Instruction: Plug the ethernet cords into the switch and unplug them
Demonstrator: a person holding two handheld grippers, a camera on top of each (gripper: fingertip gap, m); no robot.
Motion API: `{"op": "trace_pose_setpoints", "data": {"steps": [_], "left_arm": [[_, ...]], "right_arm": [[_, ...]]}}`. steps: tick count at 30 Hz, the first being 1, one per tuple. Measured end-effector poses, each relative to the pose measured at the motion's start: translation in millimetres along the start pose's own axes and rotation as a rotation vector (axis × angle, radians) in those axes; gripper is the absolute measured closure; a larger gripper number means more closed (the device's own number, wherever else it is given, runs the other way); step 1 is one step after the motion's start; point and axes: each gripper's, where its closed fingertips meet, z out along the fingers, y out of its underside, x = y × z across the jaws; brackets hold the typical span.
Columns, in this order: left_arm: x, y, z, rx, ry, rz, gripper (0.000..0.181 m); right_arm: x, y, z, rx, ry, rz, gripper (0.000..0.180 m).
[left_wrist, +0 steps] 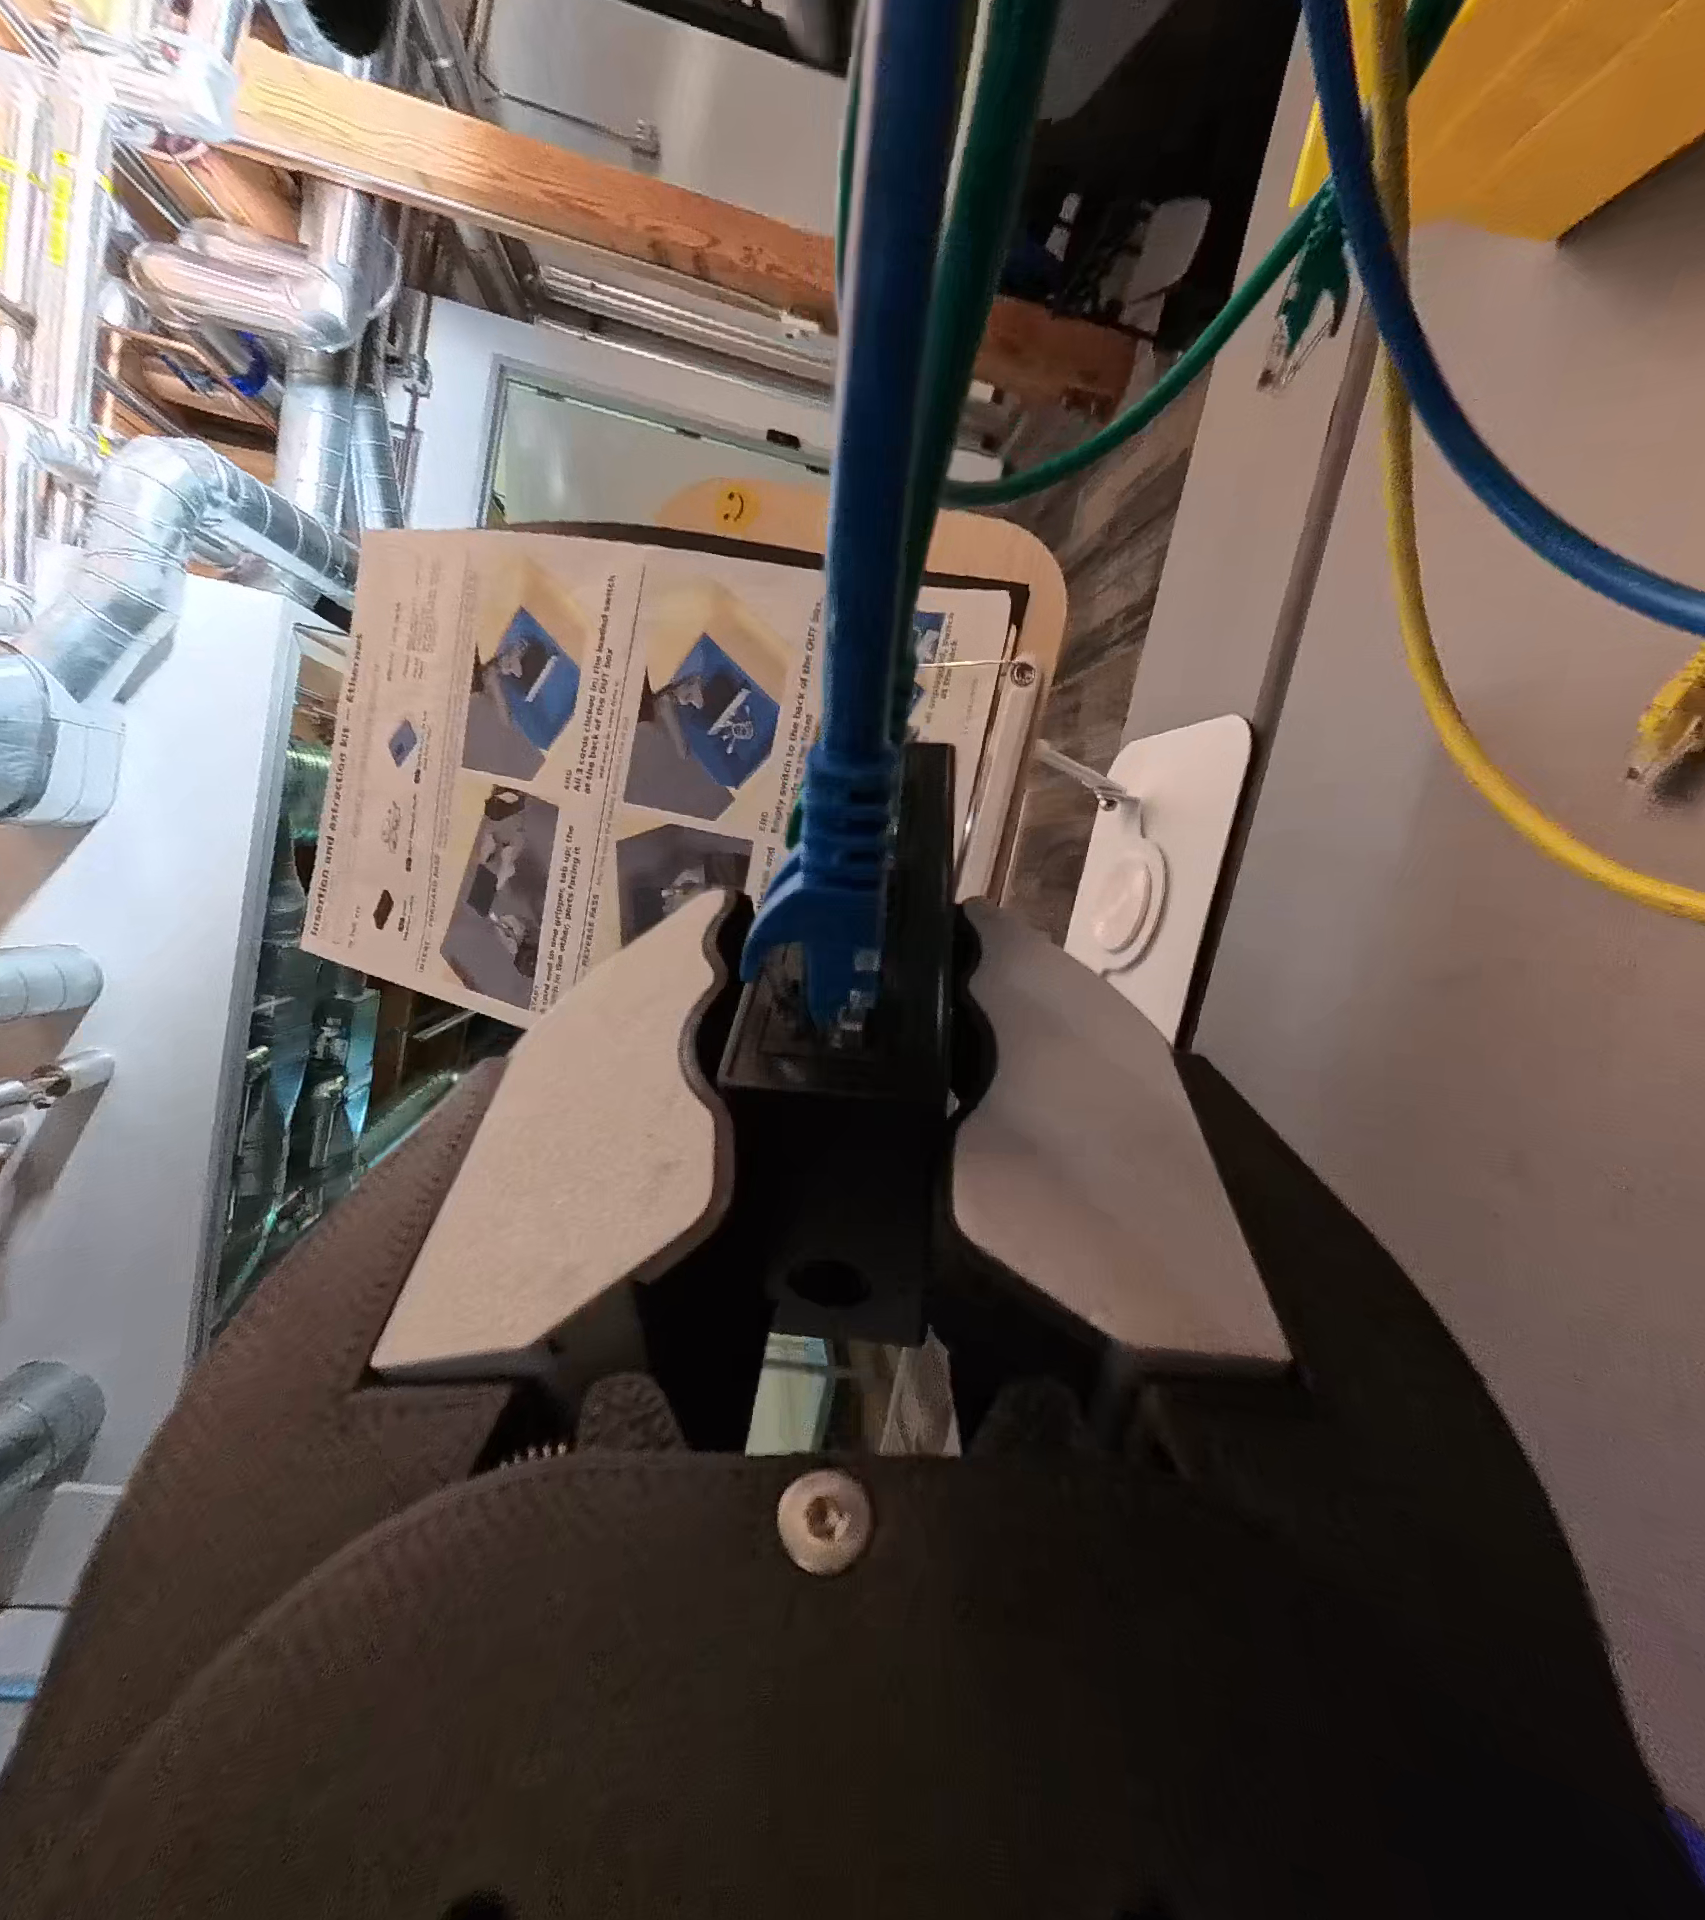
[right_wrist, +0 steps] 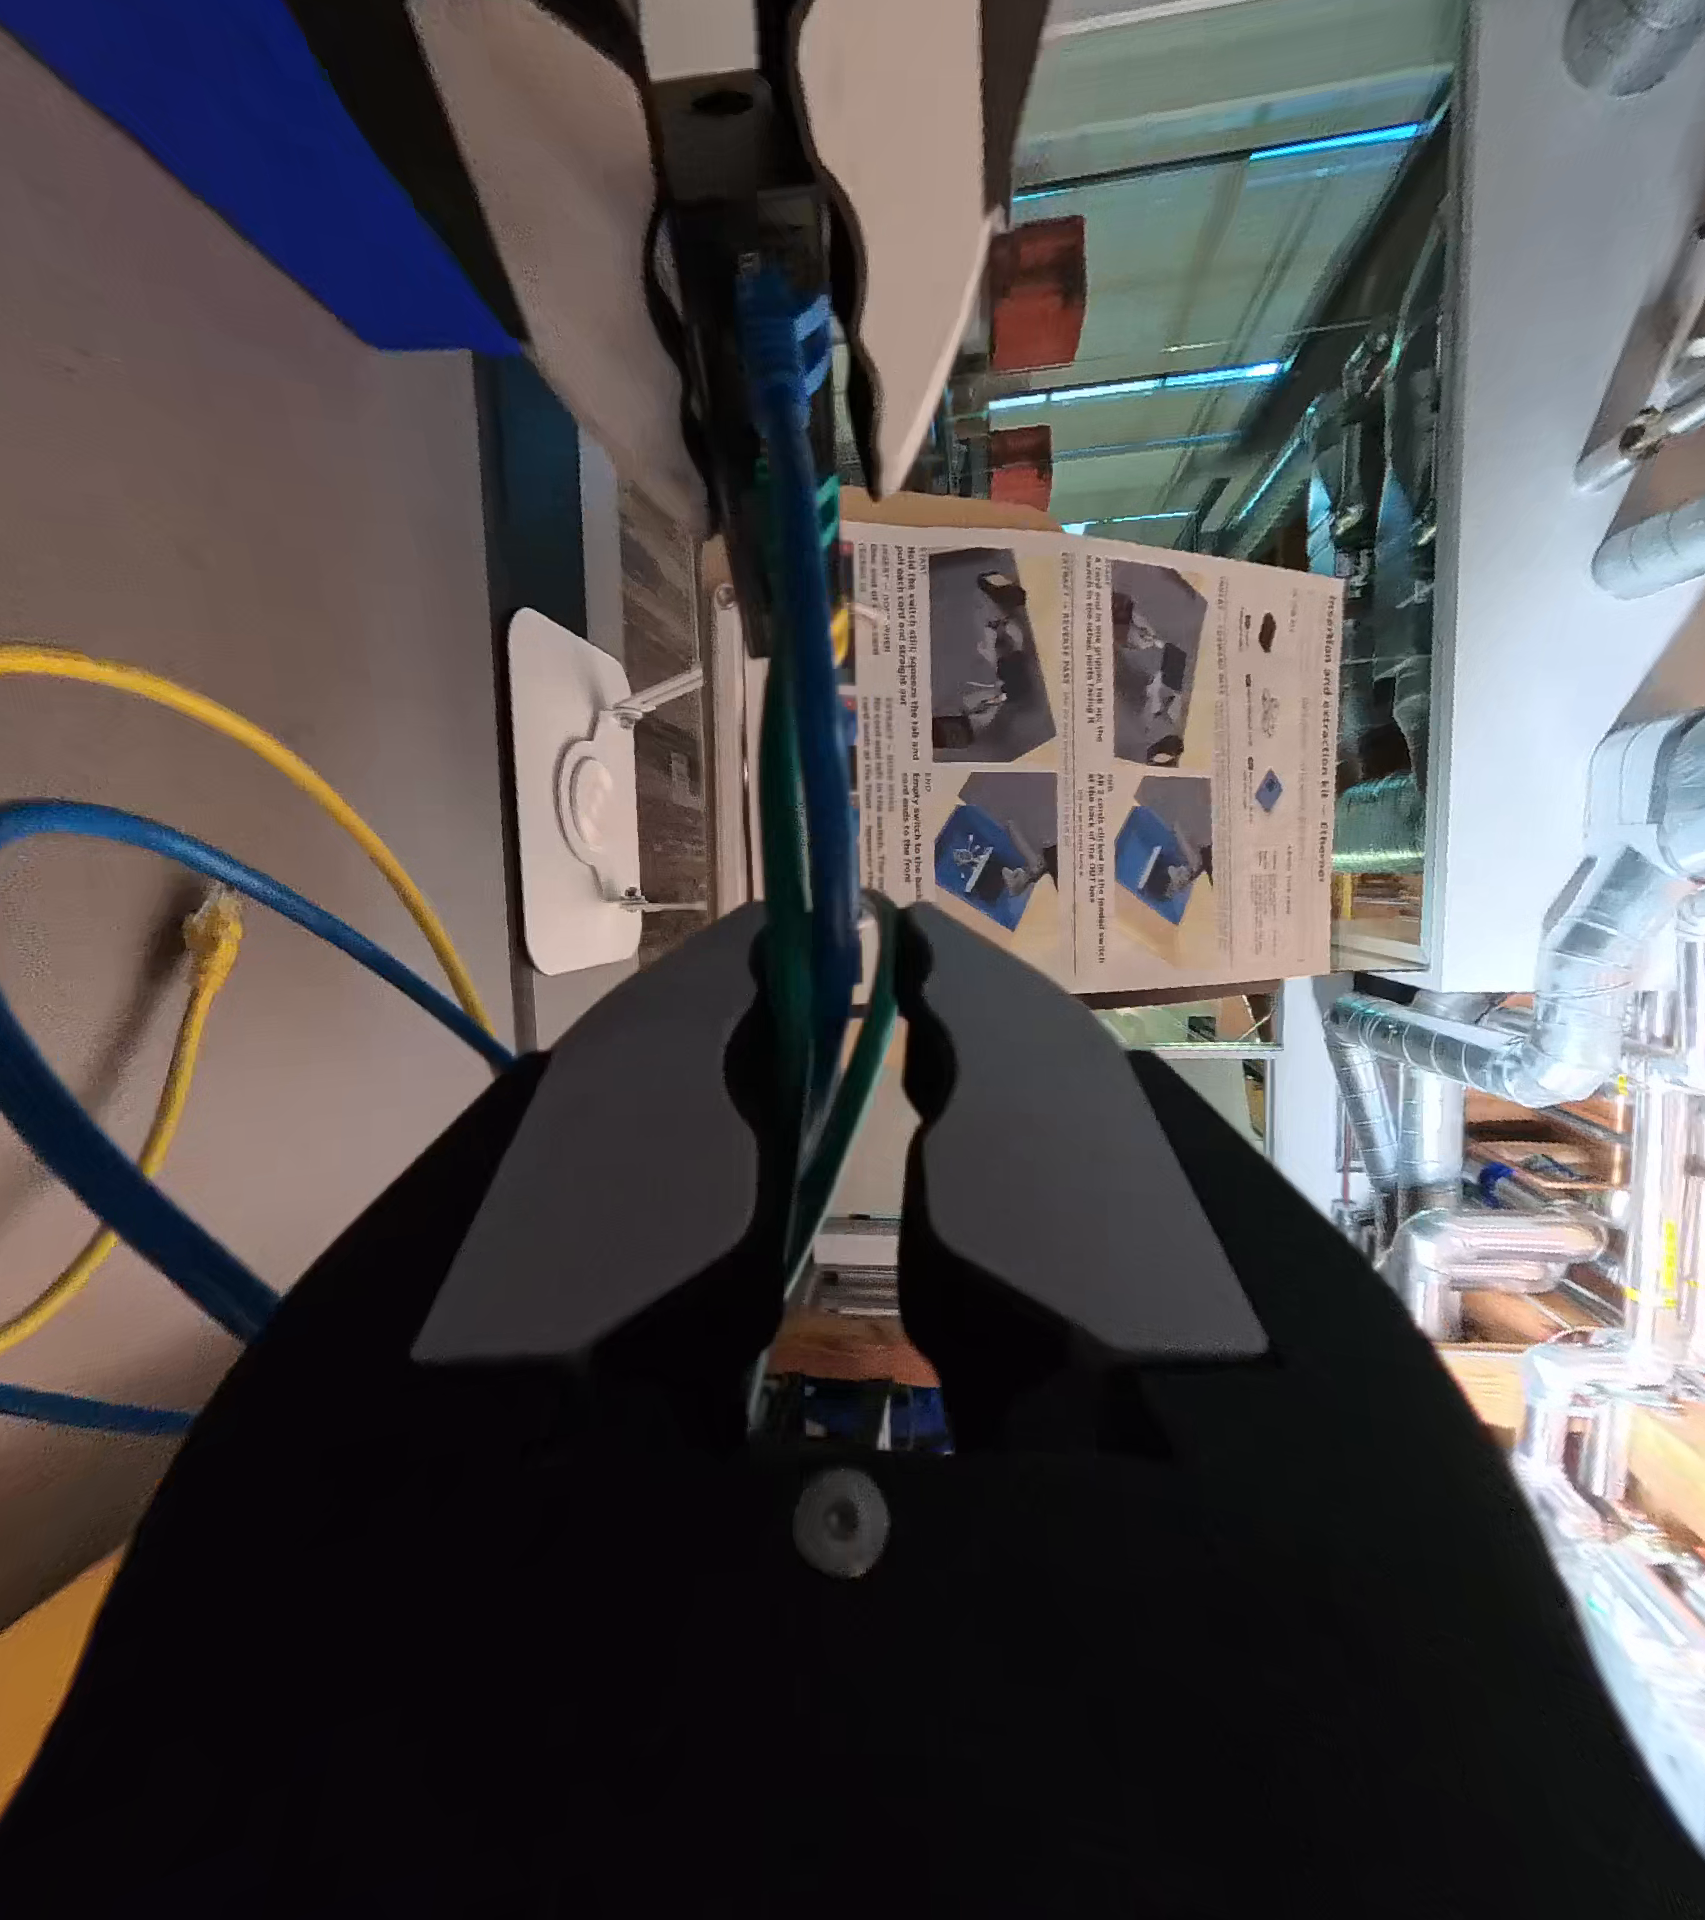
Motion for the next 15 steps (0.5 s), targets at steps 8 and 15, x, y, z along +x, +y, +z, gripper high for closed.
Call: {"op": "trace_pose_setpoints", "data": {"steps": [8, 15], "left_arm": [[4, -10, 0, -0.017, -0.011, 0.049, 0.145], [11, -13, 2, 0.014, 0.023, 0.019, 0.145]], "right_arm": [[-8, -37, -1, 0.180, 0.000, 0.004, 0.145], [-12, -17, 14, 0.044, 0.012, -0.039, 0.175]]}}
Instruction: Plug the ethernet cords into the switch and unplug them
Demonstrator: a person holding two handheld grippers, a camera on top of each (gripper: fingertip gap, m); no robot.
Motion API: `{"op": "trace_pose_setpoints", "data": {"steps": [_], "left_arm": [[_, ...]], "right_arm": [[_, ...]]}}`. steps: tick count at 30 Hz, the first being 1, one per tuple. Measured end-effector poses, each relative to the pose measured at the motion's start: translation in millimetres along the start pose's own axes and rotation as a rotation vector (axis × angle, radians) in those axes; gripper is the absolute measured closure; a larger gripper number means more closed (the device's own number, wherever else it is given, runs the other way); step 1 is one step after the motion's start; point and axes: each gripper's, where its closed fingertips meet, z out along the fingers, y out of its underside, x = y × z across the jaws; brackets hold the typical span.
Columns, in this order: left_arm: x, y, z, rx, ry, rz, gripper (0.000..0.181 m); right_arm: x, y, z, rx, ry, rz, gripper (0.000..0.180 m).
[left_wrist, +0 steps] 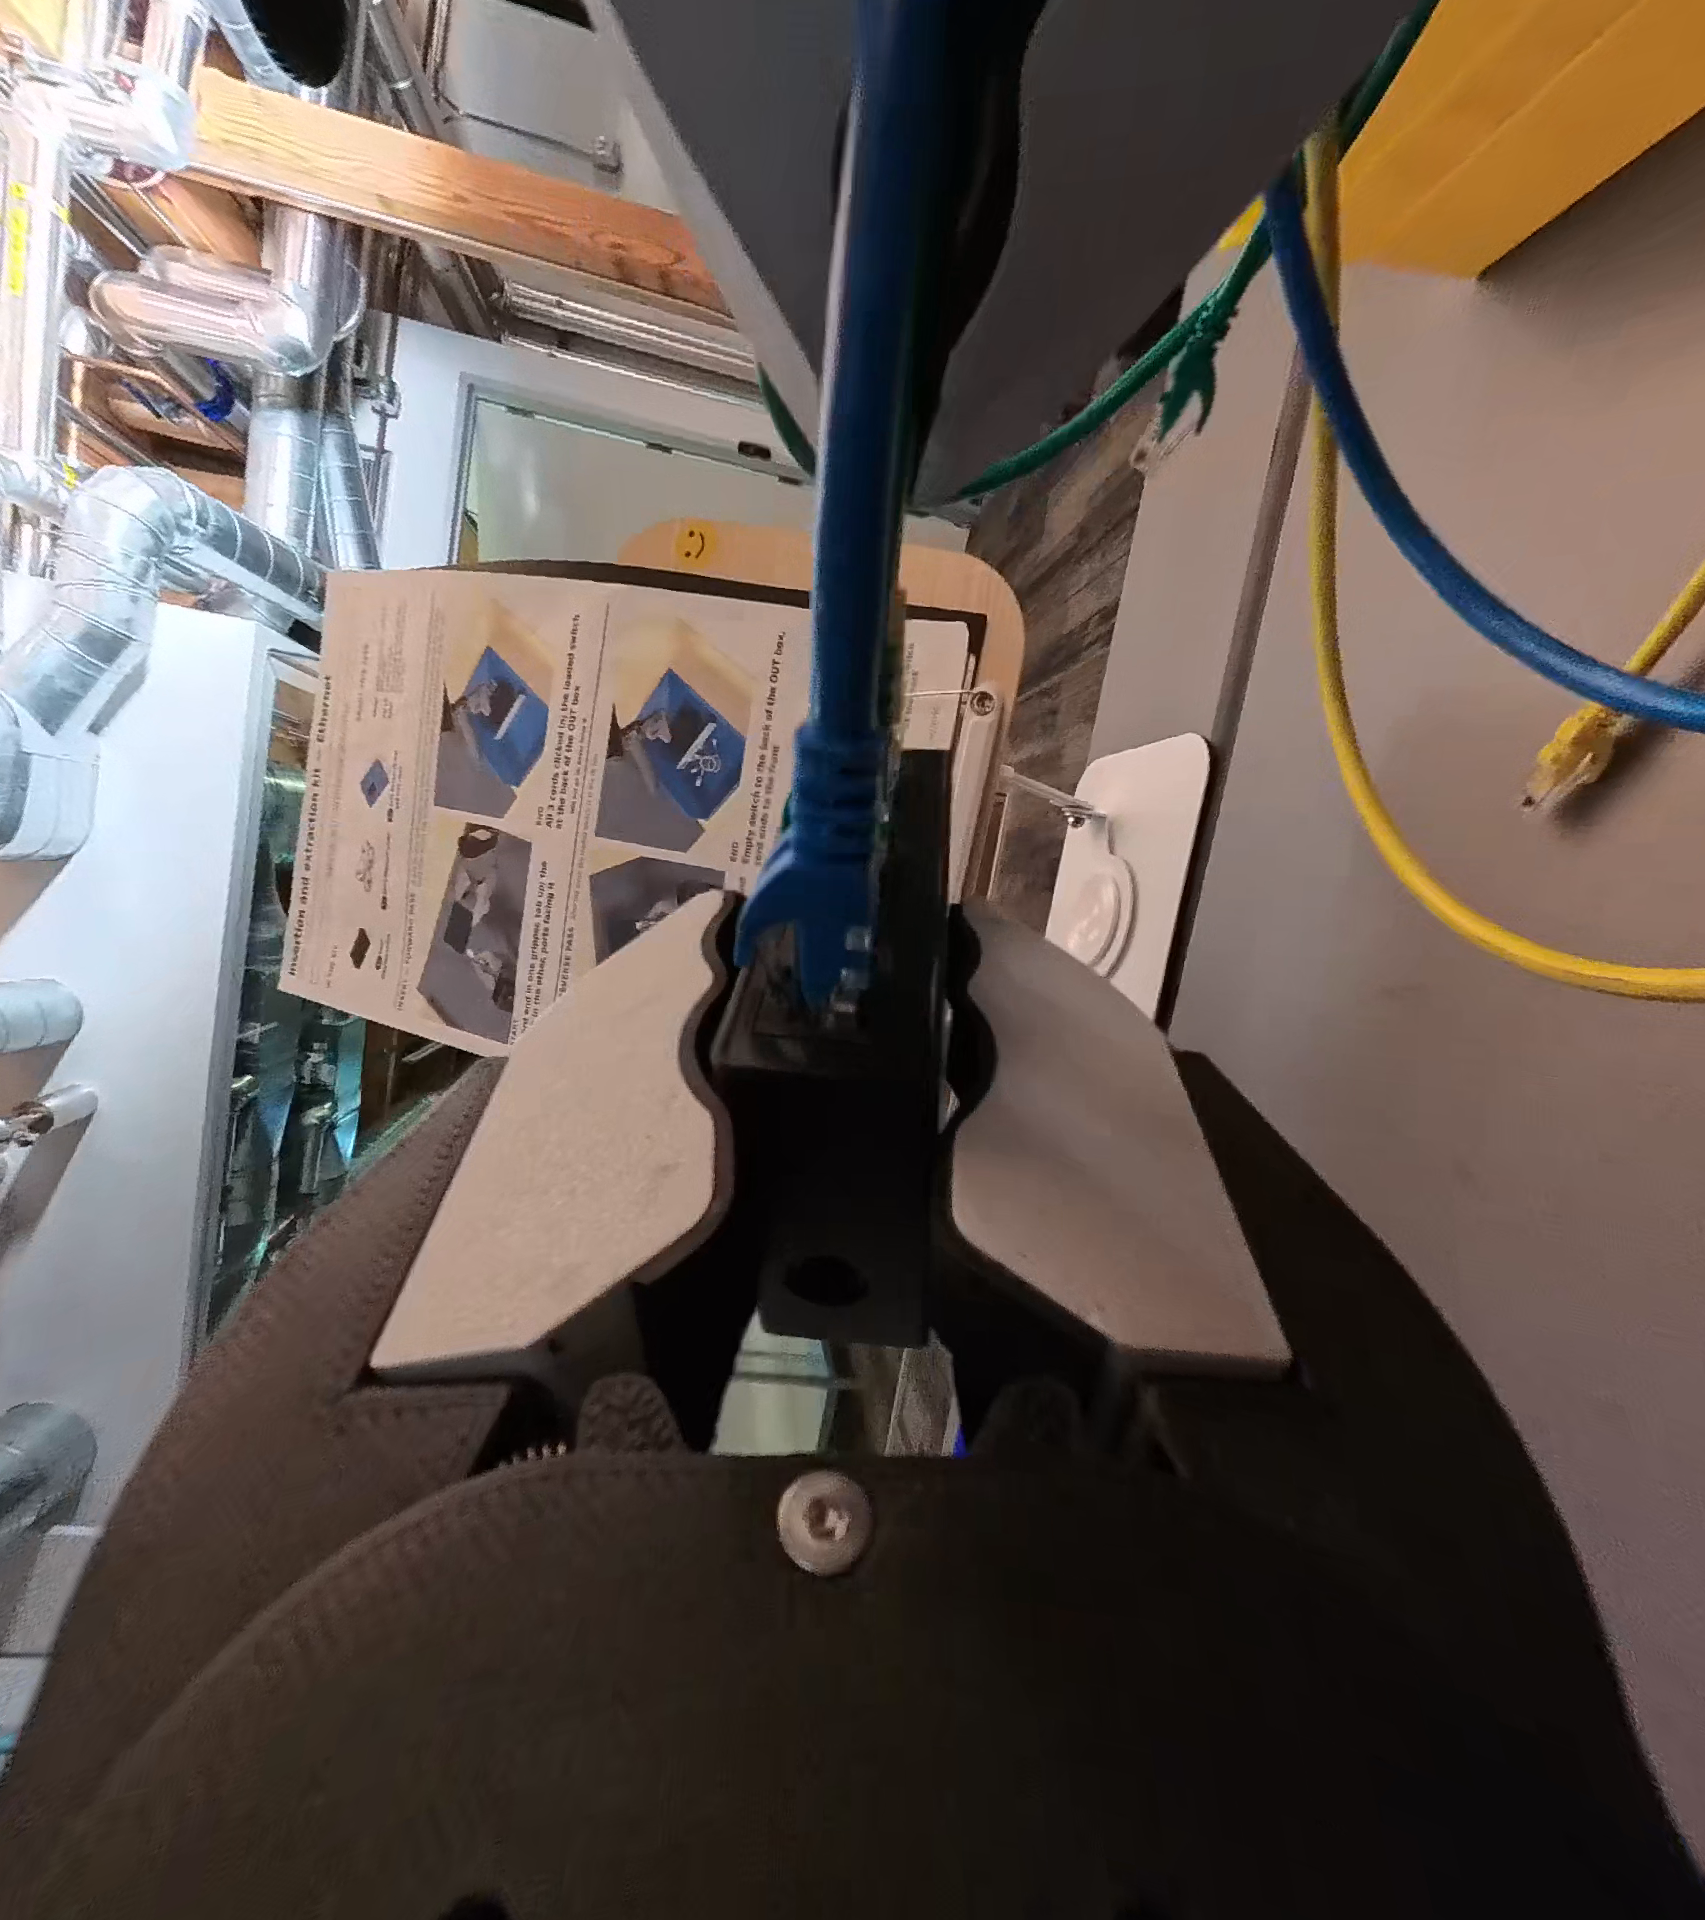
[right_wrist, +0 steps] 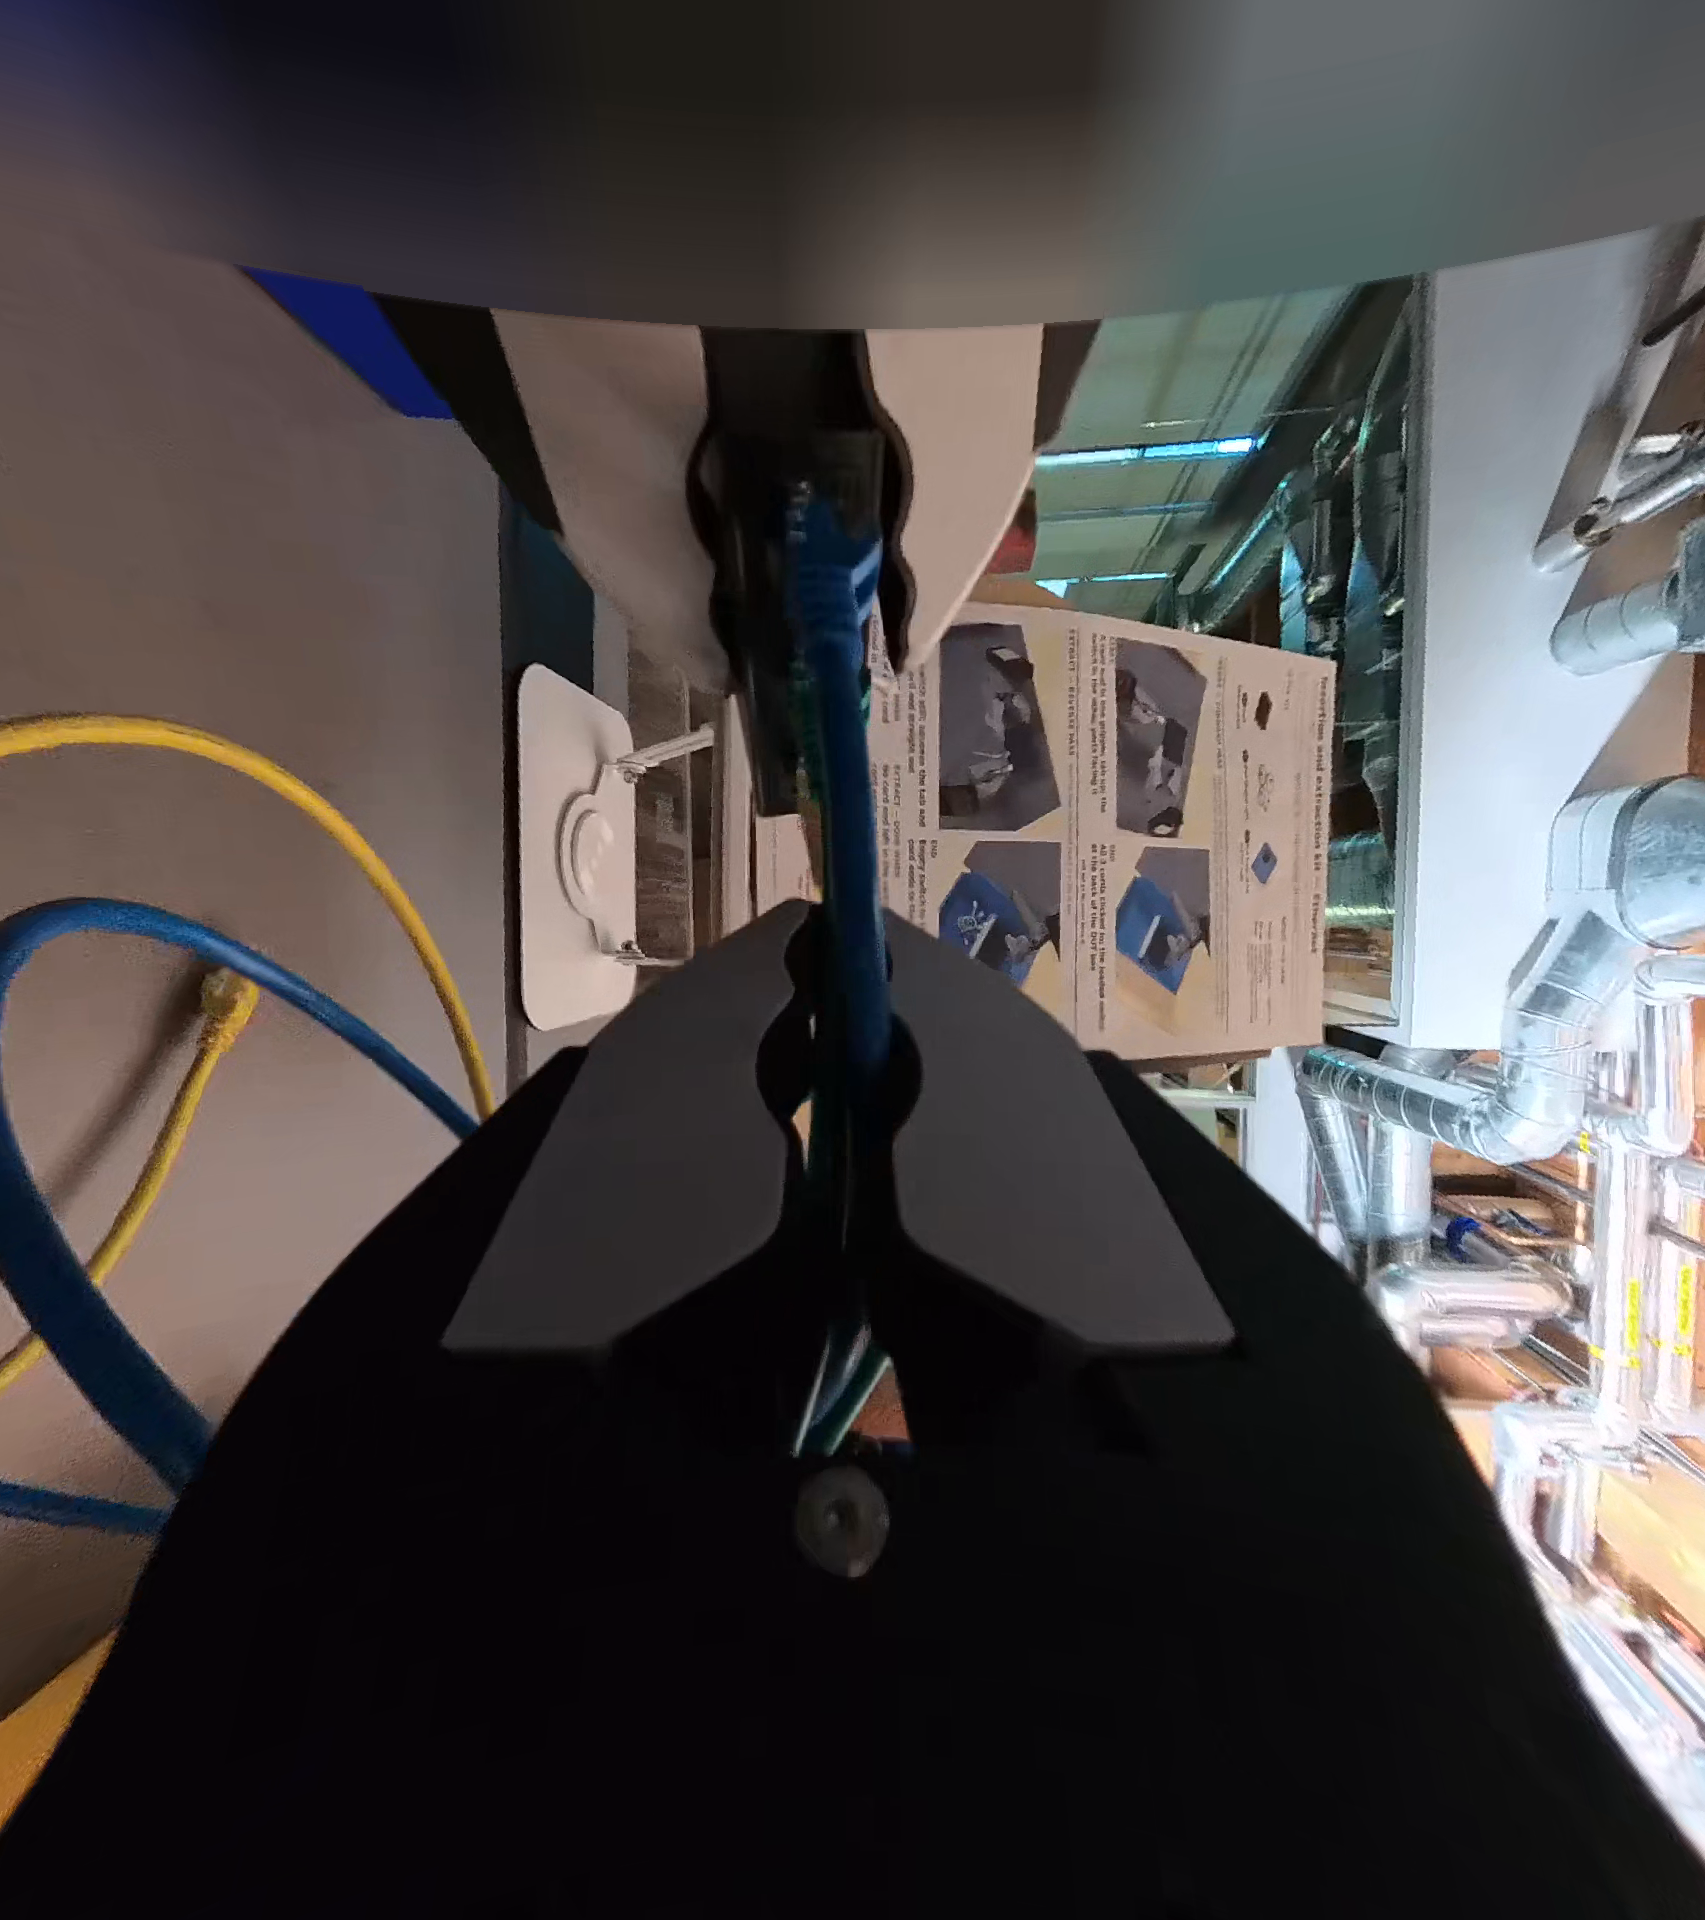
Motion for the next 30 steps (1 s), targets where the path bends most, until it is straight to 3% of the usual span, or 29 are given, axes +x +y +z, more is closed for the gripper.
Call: {"op": "trace_pose_setpoints", "data": {"steps": [13, 17, 23, 30], "left_arm": [[-4, 11, 0, -0.077, -0.009, 0.050, 0.151], [-4, 7, 0, -0.069, -0.043, 0.113, 0.151], [1, -1, -1, -0.059, -0.029, 0.133, 0.151], [12, -7, 3, -0.056, -0.004, 0.157, 0.151]], "right_arm": [[2, 11, -1, -0.059, 0.003, -0.039, 0.173], [-5, -2, -6, 0.085, -0.074, 0.060, 0.155], [-5, -36, -23, 0.387, -0.067, 0.062, 0.157], [-16, -31, -14, 0.351, -0.132, 0.085, 0.156]]}}
